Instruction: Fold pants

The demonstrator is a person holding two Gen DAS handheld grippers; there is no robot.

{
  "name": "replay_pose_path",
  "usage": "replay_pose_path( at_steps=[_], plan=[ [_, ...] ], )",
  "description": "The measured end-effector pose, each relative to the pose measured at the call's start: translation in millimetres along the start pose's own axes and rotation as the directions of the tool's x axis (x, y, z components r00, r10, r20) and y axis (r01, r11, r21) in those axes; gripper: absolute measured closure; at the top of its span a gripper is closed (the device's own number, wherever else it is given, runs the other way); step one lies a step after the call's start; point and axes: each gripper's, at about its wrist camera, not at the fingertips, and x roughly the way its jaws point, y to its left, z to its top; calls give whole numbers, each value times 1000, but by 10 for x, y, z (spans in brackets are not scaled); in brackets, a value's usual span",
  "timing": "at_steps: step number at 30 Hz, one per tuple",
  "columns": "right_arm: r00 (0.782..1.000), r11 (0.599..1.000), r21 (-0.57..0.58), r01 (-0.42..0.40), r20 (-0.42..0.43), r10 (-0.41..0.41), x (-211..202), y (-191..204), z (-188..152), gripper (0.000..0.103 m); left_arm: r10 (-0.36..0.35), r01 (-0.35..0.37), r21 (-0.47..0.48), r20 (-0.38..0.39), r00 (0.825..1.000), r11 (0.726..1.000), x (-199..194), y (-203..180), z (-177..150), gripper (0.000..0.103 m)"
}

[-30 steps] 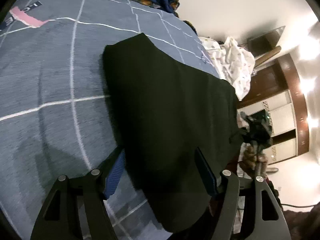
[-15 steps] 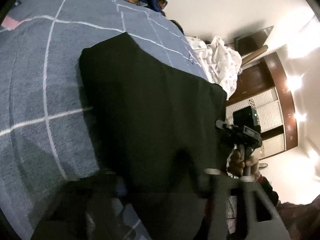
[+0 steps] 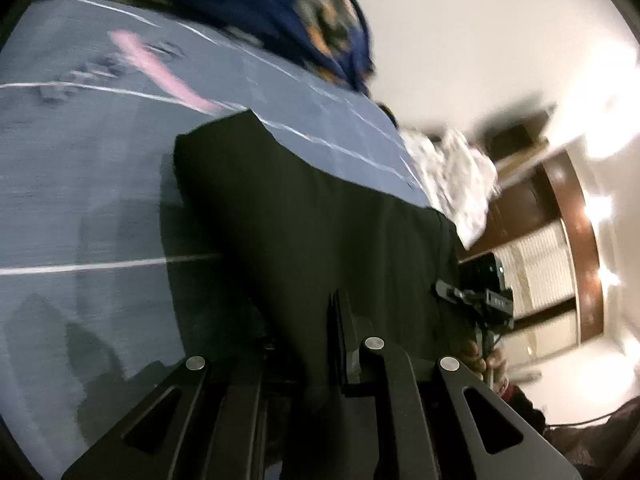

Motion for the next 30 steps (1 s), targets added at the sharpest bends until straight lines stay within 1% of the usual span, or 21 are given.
replay_pose_path(
  at_steps=[3,6,8,10,12,13,15,16,18,20,22,26,28,29,30],
  plan=[
    [997,999,-18,-42,-64,40,469,159,-10,74,62,-59,-38,68,996,998,-431,269,-9,93],
    [990,997,-40,-66,-131,60,941,305,-31,74,124,-115,-79,127,984,990,-770,552,-73,93],
    [985,997,-47,-61,-162,53,1148,353,-56,74,145,-128,-116,153,978,985,-894,749,-148,92],
    [983,998,-41,-56,-177,48,1230,358,-85,74,143,-121,-148,154,978,982,-898,903,-225,90],
    [985,999,-25,-33,-170,28,1212,345,-59,71,145,-122,-142,159,977,982,-843,918,-273,87],
    [987,1000,-13,-22,-157,20,1150,329,-51,70,157,-137,-127,169,973,982,-816,898,-276,84],
    [993,999,-26,34,-111,-37,954,350,-40,69,177,-159,-112,181,967,981,-780,869,-290,79],
    [995,998,-42,50,-84,-53,811,392,-58,69,171,-151,-119,184,968,981,-780,889,-292,78],
    [998,998,-65,26,-62,-30,609,484,-120,69,164,-140,-136,187,969,981,-792,929,-292,73],
    [997,995,-102,7,-70,-15,468,613,-216,69,163,-137,-148,183,969,979,-831,957,-310,68],
    [995,993,-120,-11,-98,-1,408,699,-369,69,162,-134,-157,185,969,978,-883,963,-321,67],
    [990,990,-137,21,-134,-39,427,747,-553,69,178,-146,-156,215,960,977,-991,931,-329,65],
    [989,991,-132,12,-142,-31,493,739,-564,69,182,-148,-161,222,958,976,-1036,926,-342,64],
    [989,991,-130,20,-142,-39,535,726,-546,69,185,-151,-164,223,957,975,-1058,923,-356,64],
    [988,992,-123,38,-142,-55,581,702,-539,69,190,-155,-166,221,957,974,-1074,919,-373,60]
  ],
)
